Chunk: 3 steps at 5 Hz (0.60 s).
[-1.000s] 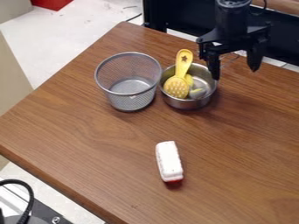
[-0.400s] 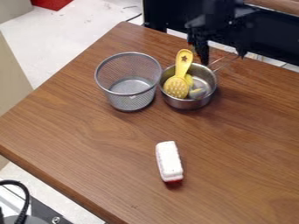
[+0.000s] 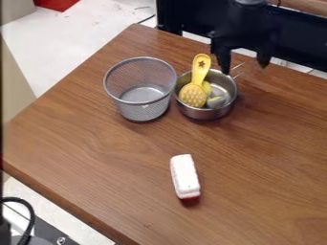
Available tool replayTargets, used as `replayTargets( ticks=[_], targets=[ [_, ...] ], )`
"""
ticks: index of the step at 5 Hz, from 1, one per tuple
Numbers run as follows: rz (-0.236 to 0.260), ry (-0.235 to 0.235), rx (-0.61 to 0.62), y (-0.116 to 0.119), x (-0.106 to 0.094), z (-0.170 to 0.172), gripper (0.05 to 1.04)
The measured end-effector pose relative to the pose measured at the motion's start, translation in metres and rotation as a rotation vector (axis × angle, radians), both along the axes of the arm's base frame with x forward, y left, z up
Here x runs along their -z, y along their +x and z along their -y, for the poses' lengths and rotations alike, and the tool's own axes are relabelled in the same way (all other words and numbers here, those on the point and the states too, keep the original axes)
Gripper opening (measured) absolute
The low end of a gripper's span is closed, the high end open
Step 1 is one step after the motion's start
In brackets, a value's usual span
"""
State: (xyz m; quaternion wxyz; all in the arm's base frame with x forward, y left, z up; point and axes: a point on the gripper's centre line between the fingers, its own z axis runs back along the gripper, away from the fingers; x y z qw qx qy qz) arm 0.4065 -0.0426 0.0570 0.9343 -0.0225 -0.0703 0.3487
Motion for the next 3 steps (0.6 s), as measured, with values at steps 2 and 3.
replayTargets(
  ticks=[2, 3],
  targets=[
    [0.006, 0.001, 0.185, -0.0001, 0.0101, 0.0041, 1.001],
    [0.006, 0.026, 0.229, -0.0015, 0.0132, 0.0029, 1.001]
  ],
)
